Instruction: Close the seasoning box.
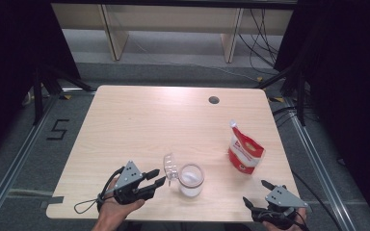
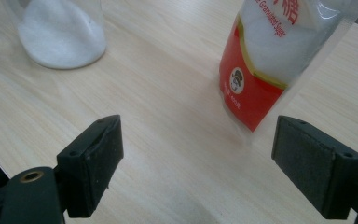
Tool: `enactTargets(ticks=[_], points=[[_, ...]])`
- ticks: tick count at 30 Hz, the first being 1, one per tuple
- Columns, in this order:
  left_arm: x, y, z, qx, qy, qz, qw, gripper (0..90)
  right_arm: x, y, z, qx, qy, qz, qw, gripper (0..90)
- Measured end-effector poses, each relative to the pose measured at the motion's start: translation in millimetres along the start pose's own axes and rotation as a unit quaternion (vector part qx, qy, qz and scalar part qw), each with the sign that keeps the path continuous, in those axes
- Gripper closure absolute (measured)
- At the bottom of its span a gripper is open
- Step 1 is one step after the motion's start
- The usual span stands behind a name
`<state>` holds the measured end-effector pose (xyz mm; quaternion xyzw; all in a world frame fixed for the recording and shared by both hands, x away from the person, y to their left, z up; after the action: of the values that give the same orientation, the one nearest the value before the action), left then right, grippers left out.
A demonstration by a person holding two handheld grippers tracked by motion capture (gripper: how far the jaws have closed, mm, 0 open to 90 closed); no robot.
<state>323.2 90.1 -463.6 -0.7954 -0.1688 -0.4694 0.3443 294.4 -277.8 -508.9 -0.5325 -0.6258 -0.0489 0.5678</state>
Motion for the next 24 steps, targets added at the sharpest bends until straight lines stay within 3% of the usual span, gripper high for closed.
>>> enactTargets(ticks=[6, 9, 10, 13, 16, 24], points=[[4.7, -0.1, -5.7, -0.002, 0.007, -0.01, 0.9999, 82.1, 0.5, -0.1, 1.0, 0.002, 0.002, 0.0, 1.0, 18.0], [6.9, -0.8, -6.6, 0.007, 0.019, -0.009, 0.9998, 85.8, 1.1, 0.7, -1.8, -0.002, -0.016, -0.005, 0.9999, 18.2], [6.9, -0.6, -7.3, 0.007, 0.021, -0.009, 0.9997, 86.8, 0.9, 0.4, -1.0, -0.001, -0.007, -0.003, 1.0, 18.3], [7.3, 0.4, -9.2, 0.006, 0.027, -0.007, 0.9996, 88.6, 1.1, 0.9, 1.0, 0.009, 0.0, -0.003, 1.0, 18.6], [8.0, 1.6, -10.7, 0.003, 0.028, -0.009, 0.9996, 89.1, 1.1, 0.2, -0.9, -0.001, -0.008, -0.003, 1.0, 18.6], [9.9, 4.3, -13.5, 0.002, 0.03, -0.007, 0.9995, 89.2, 1.4, 0.7, -0.8, 0.002, -0.009, -0.006, 0.9999, 18.6]])
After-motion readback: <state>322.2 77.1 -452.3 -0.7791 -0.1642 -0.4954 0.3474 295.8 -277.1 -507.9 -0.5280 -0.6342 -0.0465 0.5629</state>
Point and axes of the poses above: each handheld gripper's, and its own axes: y roughly forward along the jaws, x roughly out of its top, z roughly to its left, the point moved 5 cm from there along y, roughly forward along the jaws, and after that the axes turned 14 degrees about -y, right-handed, at the moved point
